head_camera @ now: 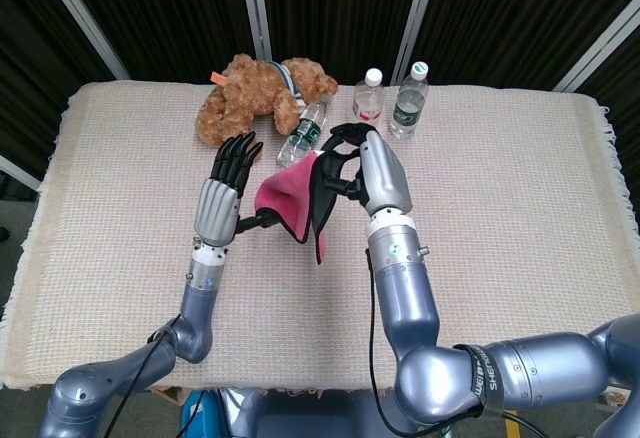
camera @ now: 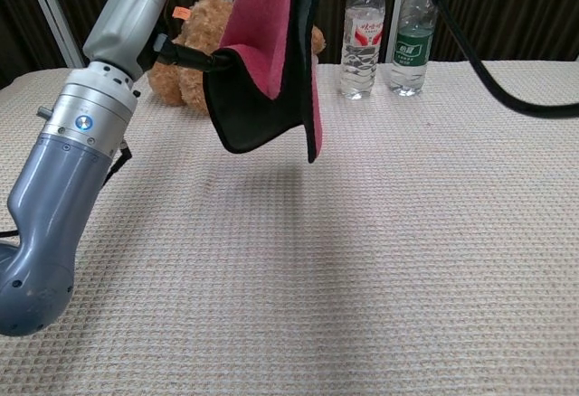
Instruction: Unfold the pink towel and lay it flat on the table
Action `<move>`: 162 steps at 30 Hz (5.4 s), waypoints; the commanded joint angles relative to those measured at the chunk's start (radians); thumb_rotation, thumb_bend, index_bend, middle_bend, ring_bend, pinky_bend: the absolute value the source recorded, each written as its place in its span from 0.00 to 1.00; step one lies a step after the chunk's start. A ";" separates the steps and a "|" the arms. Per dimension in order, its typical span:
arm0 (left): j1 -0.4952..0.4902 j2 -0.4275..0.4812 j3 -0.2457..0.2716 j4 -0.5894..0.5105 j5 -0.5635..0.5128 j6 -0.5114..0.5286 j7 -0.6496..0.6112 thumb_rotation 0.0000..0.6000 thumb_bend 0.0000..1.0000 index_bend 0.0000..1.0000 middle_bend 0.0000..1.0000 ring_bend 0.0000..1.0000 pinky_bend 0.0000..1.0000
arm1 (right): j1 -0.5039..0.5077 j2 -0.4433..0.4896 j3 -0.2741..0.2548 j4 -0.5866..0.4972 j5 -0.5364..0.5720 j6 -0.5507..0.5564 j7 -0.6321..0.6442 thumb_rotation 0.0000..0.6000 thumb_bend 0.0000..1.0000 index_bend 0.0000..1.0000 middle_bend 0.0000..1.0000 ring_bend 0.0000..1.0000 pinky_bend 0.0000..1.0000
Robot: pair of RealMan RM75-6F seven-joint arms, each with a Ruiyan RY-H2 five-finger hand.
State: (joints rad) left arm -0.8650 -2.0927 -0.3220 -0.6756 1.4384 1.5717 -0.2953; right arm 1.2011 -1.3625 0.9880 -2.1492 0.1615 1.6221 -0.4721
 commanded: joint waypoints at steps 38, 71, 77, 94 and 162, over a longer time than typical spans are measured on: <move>-0.010 0.092 -0.078 -0.063 -0.043 -0.001 0.010 1.00 0.36 0.41 0.10 0.00 0.00 | -0.045 0.062 -0.016 -0.015 0.003 -0.028 0.045 1.00 0.53 0.66 0.27 0.09 0.24; 0.007 0.221 -0.160 -0.397 -0.209 -0.208 0.099 1.00 0.42 0.56 0.13 0.00 0.00 | -0.209 0.178 -0.157 -0.068 -0.101 -0.232 0.088 1.00 0.53 0.66 0.27 0.09 0.24; 0.023 0.256 -0.231 -0.565 -0.355 -0.297 0.131 1.00 0.42 0.57 0.14 0.00 0.00 | -0.225 0.196 -0.185 -0.082 -0.131 -0.282 0.102 1.00 0.53 0.66 0.27 0.09 0.24; 0.000 0.305 -0.346 -0.755 -0.626 -0.437 0.200 1.00 0.42 0.57 0.14 0.00 0.00 | -0.236 0.209 -0.268 0.020 -0.206 -0.440 0.145 1.00 0.53 0.66 0.27 0.09 0.24; 0.161 0.213 0.015 -0.889 -0.424 -0.381 0.051 1.00 0.40 0.58 0.17 0.00 0.00 | -0.475 0.246 -0.687 0.052 -0.765 -0.684 0.405 1.00 0.53 0.66 0.27 0.09 0.24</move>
State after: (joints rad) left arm -0.7202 -1.8893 -0.3225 -1.5490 1.0020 1.1800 -0.2488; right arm 0.7339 -1.1157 0.3138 -2.0871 -0.5935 0.9306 -0.0593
